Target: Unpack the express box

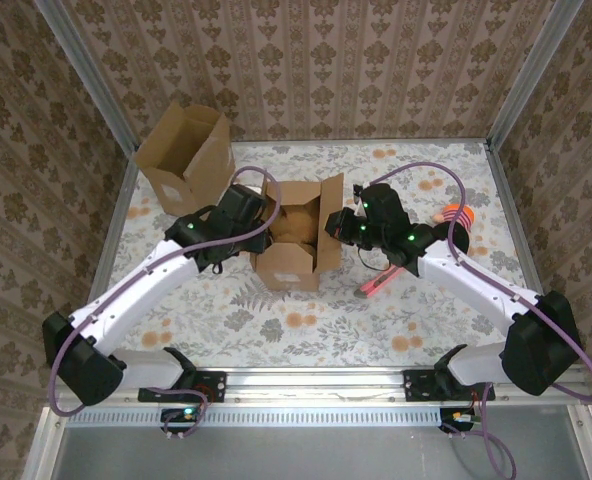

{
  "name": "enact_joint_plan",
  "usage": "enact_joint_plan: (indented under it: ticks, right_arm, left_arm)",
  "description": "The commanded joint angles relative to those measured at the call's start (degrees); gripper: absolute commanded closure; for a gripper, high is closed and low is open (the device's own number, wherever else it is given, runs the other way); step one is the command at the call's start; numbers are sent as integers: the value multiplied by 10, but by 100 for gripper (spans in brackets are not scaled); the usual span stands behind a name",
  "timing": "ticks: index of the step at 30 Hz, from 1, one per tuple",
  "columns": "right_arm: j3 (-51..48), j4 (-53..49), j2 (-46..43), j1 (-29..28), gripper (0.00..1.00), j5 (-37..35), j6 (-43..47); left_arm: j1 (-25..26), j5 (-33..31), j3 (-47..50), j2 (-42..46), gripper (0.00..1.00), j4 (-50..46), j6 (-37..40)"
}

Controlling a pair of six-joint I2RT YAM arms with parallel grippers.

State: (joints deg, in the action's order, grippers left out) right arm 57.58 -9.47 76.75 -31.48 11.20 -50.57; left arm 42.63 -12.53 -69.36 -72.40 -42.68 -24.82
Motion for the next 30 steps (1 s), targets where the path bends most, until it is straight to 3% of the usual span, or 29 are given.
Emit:
enact_joint_plan:
  ticks: [1,6,10,17,21,23,30]
  right_arm:
    - [30,-19,-7,9,100,3,33]
    - [56,-46,5,14,100,42,65]
    - [61,-55,7,20,100,63,76]
    - [56,-59,6,27,100,72,78]
    - [53,-62,4,30,100,74,80]
    - [52,-63,2,33,100,75,80]
    - [49,-66,-4,38,100,77,82]
  left_arm:
    - [-7,65,10,30,47,45,24]
    - [-14,101,-32,39,25,46,58]
    - [-13,126,-110,15,0,19,112]
    - [10,158,-268,-86,1,-57,234]
    - [21,165,-304,-144,22,-76,299]
    - [26,149,-307,-164,28,-79,329]
    - [48,21,-266,-220,28,-59,392]
